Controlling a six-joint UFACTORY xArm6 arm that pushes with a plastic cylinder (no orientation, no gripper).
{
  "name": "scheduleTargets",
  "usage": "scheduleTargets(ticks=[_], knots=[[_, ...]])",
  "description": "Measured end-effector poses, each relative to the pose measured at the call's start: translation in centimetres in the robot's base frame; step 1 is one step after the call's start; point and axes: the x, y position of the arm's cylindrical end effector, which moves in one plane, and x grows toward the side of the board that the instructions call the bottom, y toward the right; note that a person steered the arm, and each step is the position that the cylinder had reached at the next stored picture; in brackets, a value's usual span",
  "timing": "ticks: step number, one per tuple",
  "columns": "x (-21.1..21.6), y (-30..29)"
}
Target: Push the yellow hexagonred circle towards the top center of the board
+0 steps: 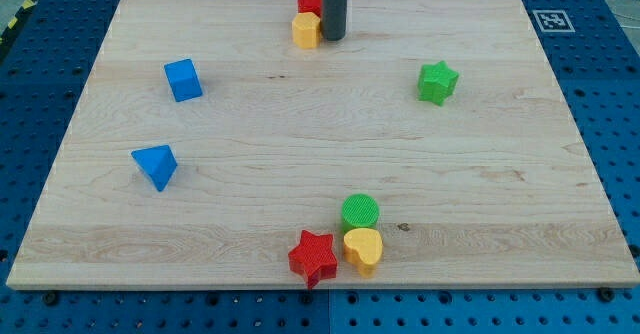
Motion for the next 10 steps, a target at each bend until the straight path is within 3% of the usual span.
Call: scheduleTargets(ticks=[2,5,10], knots=[[1.6,0.0],[13.4,1.0],[15.1,-1.3]])
